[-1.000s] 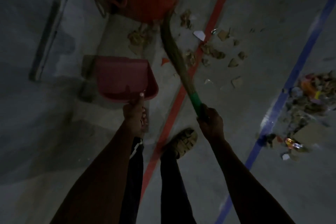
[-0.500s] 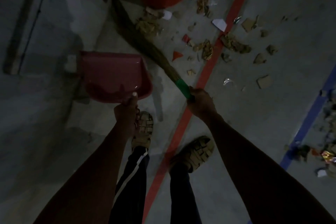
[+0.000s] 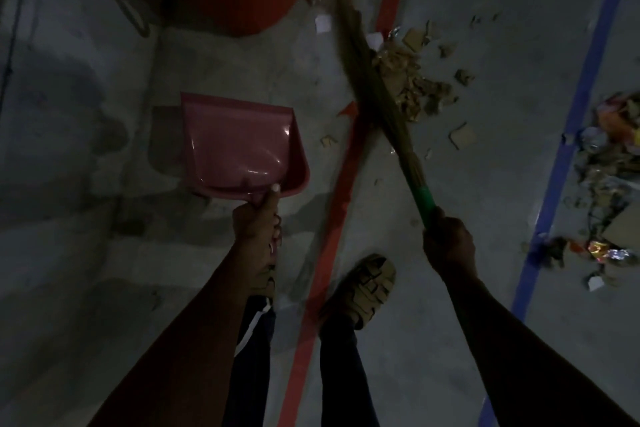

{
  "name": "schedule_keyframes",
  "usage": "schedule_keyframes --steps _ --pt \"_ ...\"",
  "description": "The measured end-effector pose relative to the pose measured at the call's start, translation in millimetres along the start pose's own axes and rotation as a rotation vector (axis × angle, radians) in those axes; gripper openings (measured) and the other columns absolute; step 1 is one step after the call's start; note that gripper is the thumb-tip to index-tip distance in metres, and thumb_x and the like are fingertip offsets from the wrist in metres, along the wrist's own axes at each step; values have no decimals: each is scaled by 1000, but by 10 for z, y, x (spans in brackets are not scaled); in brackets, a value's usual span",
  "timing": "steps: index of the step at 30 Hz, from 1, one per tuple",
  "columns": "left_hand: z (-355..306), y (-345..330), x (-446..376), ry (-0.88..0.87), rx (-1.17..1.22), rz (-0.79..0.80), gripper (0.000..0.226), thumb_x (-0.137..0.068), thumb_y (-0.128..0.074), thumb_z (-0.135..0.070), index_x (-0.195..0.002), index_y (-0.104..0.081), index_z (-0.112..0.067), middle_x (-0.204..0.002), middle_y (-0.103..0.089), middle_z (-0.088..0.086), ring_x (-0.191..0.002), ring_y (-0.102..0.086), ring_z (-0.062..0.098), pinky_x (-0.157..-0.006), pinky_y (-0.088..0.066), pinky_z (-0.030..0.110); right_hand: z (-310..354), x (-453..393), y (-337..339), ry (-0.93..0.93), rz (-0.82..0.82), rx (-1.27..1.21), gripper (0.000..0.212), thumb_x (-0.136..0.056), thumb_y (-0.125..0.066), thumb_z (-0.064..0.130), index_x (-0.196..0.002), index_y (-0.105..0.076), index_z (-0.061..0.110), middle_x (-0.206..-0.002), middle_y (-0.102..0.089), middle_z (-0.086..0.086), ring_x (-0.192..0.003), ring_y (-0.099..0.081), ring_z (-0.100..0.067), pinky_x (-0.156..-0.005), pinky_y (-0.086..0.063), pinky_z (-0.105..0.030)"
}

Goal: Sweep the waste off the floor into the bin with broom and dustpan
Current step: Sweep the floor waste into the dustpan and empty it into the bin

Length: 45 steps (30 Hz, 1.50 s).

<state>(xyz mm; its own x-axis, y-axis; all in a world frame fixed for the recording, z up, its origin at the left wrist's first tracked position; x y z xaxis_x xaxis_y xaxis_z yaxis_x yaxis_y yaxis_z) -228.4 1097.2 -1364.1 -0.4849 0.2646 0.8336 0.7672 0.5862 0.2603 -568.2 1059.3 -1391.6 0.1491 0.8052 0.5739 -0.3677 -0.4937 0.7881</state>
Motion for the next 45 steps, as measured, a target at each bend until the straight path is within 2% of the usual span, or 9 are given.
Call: schedule_keyframes --steps 7,10,15,19,24,32,36,41,45 --pt "54 59 -31 38 -20 -4 52 -86 -75 -50 -63 -47 -14 -47 -46 -1 -33 -36 10 -40 -33 19 -217 495 80 61 -155 -120 53 -91 -63 11 -141 -48 5 -111 -60 -20 -84 -63 -32 -67 -54 -38" --pt "6 45 -72 16 -14 -8 51 -87 -75 -49 -63 -48 -13 -49 -47 1 -32 -36 9 -38 -32 18 -44 505 84 117 -159 -232 57 -91 -55 27 -143 -47 4 -110 -61 -19 -85 -63 -31 -69 -54 -37" --pt "-136 37 -187 -10 -5 -4 53 -88 -74 -49 -60 -46 -14 -42 -45 -3 -30 -35 9 -38 -31 16 665 117 10 224 -78 -414 68 -87 -47 44 -145 -46 7 -103 -60 -14 -76 -65 -34 -63 -56 -53" --pt "-214 86 -309 -9 -4 16 57 -87 -73 -53 -58 -39 -16 -41 -40 -3 -29 -34 10 -37 -29 16 1468 -347 46 260 62 -428 49 -95 -54 21 -139 -50 -2 -90 -63 -19 -74 -66 -41 -62 -55 -58" --pt "-310 164 -355 -39 -56 28 56 -89 -72 -49 -59 -38 -17 -42 -38 -4 -30 -34 10 -39 -29 18 1947 -801 37 26 230 -429 39 -98 -49 13 -137 -53 8 -74 -62 -9 -56 -65 -25 -40 -54 -31" --pt "-375 116 -295 -100 -260 91 53 -90 -71 -50 -60 -44 -15 -43 -40 -1 -28 -33 8 -33 -25 13 1214 -730 -4 -291 117 -597 44 -97 -51 15 -141 -51 13 -83 -63 -8 -65 -67 -25 -56 -60 -41" --pt "-361 14 -285 -103 -228 148 49 -87 -75 -48 -65 -44 -17 -50 -41 2 -32 -33 11 -41 -29 17 624 -563 41 -461 19 -719 53 -97 -53 18 -148 -42 15 -92 -65 -12 -65 -65 -24 -48 -52 -32" --pt "-337 -87 -164 -110 -255 170 48 -86 -77 -48 -65 -47 -16 -45 -43 -2 -32 -34 10 -45 -31 21 -16 -283 204 -650 -121 -756 30 -96 -53 17 -123 -61 6 -84 -63 -11 -68 -68 -29 -55 -55 -35" --pt "-275 -55 -38 -120 -263 214 48 -86 -77 -47 -64 -46 -18 -45 -43 -3 -35 -34 12 -47 -28 21 -362 13 381 -625 -248 -541 25 -94 -52 23 -111 -61 8 -89 -68 -16 -65 -70 -30 -54 -61 -45"
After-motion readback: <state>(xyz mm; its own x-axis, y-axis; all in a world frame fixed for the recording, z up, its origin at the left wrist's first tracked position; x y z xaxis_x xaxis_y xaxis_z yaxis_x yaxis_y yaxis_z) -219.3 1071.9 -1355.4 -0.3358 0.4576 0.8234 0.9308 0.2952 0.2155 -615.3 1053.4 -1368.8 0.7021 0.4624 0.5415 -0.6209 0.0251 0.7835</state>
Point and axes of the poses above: each hand's wrist, its own x-axis away from the middle knuckle, its own y-axis out of the back of the hand, z = x × y, the point moved 3 cm from there along -x, towards the middle knuckle
